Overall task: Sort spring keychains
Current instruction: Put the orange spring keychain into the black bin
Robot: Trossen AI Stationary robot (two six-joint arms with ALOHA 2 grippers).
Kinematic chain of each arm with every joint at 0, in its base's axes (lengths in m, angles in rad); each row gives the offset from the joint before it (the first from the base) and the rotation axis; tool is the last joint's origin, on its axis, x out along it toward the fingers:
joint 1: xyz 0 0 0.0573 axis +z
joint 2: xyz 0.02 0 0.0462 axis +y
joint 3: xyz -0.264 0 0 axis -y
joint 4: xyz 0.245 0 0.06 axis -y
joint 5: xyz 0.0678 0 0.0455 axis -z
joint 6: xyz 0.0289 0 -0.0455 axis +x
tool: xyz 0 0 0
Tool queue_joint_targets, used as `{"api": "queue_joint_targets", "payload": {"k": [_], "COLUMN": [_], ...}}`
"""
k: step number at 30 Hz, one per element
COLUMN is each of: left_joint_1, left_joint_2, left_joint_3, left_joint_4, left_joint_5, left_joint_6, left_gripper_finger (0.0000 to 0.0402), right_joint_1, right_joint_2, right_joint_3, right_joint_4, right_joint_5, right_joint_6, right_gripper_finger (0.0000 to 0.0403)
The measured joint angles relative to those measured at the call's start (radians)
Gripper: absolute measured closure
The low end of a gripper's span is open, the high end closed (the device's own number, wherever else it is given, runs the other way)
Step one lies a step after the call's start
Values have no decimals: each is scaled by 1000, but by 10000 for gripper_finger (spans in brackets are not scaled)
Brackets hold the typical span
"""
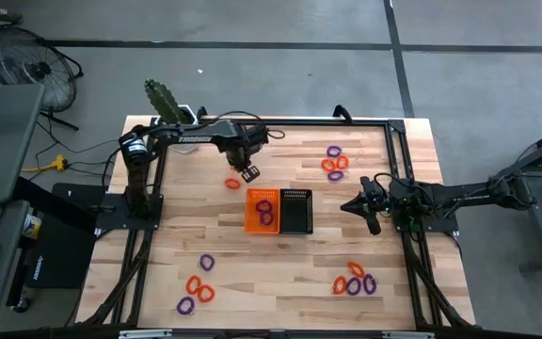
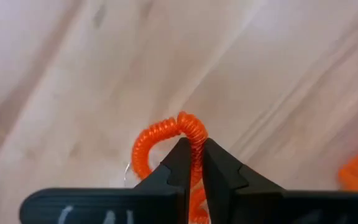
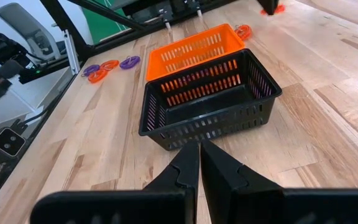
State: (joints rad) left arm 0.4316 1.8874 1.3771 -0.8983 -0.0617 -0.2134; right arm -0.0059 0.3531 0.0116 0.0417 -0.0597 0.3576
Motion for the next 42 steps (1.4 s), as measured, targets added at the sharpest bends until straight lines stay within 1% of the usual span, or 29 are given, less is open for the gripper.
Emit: {"api": "queue_joint_targets", "payload": {"k": [3,6,10,15,19,23,26,28,31,34,37,39,42], "left_joint_1": [-8,-28,-62,-122,-182,-231,-266,-286,-318,-346,-368,-382,-397], "left_joint_2": [-36,-67,-68,-68,-68,-67,-33,-8,25,77,124,161,193], "left_joint_3": [15,47,112,188,197,197,199,199,235,291,349,408,467], "left_joint_4": [-22,-7,-18,-3,85,146,191,180,173,155,84,84,-7], "left_joint_5": [-1,0,1,35,56,55,55,55,55,55,55,53,47], "left_joint_6": [1,7,13,151,266,329,316,301,287,287,287,287,287], "left_gripper_finger": [381,381,380,380,380,380,380,380,380,380,380,380,380], "right_joint_1": [0,0,0,0,0,0,0,0,0,0,0,0,0], "right_joint_2": [0,0,0,0,0,0,0,0,0,0,0,0,0], "right_joint_3": [0,0,0,0,0,0,0,0,0,0,0,0,0], "right_joint_4": [0,0,0,0,0,0,0,0,0,1,0,0,0], "right_joint_5": [0,0,0,0,0,0,0,0,0,0,0,0,0], "right_joint_6": [0,0,0,0,0,0,0,0,0,0,0,0,0], "right_gripper_finger": [391,391,391,391,391,391,391,391,391,391,391,391,391]}}
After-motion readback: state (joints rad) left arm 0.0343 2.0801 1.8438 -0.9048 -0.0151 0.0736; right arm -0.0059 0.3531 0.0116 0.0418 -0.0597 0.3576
